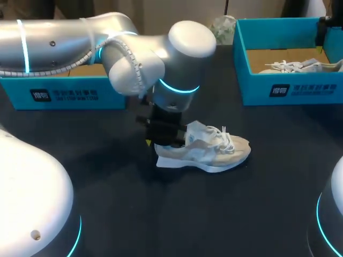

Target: Take the shoe out of the shoebox, open the shoe tongue, remove and reinsert the insole, then place the shoe into the shoebox

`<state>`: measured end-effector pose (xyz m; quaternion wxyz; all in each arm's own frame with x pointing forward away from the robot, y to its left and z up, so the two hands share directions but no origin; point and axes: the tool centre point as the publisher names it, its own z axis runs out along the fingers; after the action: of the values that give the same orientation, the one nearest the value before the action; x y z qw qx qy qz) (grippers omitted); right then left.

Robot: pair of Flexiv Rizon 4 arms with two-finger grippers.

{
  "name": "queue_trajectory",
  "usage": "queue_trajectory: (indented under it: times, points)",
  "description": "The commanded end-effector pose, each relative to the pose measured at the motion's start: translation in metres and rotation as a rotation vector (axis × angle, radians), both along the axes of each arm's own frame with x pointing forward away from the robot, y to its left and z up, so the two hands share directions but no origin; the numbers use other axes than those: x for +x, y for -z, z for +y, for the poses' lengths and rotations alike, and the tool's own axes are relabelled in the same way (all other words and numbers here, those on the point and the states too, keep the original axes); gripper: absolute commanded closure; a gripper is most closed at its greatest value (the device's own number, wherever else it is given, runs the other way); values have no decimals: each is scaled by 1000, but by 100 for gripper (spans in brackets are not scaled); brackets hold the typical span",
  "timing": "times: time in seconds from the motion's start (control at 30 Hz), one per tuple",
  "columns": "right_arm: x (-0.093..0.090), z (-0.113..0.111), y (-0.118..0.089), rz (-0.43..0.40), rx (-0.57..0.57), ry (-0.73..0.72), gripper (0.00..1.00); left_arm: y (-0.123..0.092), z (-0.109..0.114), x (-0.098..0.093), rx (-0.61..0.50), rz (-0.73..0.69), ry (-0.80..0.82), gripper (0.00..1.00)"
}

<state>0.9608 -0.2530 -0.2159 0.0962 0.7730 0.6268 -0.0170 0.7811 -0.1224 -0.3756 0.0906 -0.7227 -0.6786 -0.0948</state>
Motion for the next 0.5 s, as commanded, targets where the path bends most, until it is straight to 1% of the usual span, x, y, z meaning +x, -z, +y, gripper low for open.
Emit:
queue_trajectory:
  times: [0.03, 0.07, 0.1, 0.17, 0.2, 0.23, 0.27, 0.33, 0.5]
  points:
    - [-1, 0, 0, -2, 0, 1, 0, 4, 0, 1, 1, 13, 1, 62]
    - [-1, 0, 0, -2, 0, 1, 0, 5, 0, 0, 1, 14, 1, 55]
    - [-1, 0, 0, -2, 0, 1, 0, 5, 1, 0, 1, 11, 4, 51]
    - [-1, 0, 0, -2, 0, 1, 0, 4, 1, -1, -4, 15, 4, 49]
    - [-1, 0, 0, -2, 0, 1, 0, 3, 2, -1, -8, 15, 4, 44]
    - [-1, 0, 0, -2, 0, 1, 0, 1, 2, -1, -14, 16, 5, 34]
    - [-1, 0, 0, -2, 0, 1, 0, -2, 2, -1, -28, 15, 7, 19]
    - [-1, 0, 0, -2, 0, 1, 0, -9, 2, -1, -49, 12, 8, 0]
    - [-1, 0, 0, -2, 0, 1, 0, -39, 4, 0, -135, 12, 4, 0]
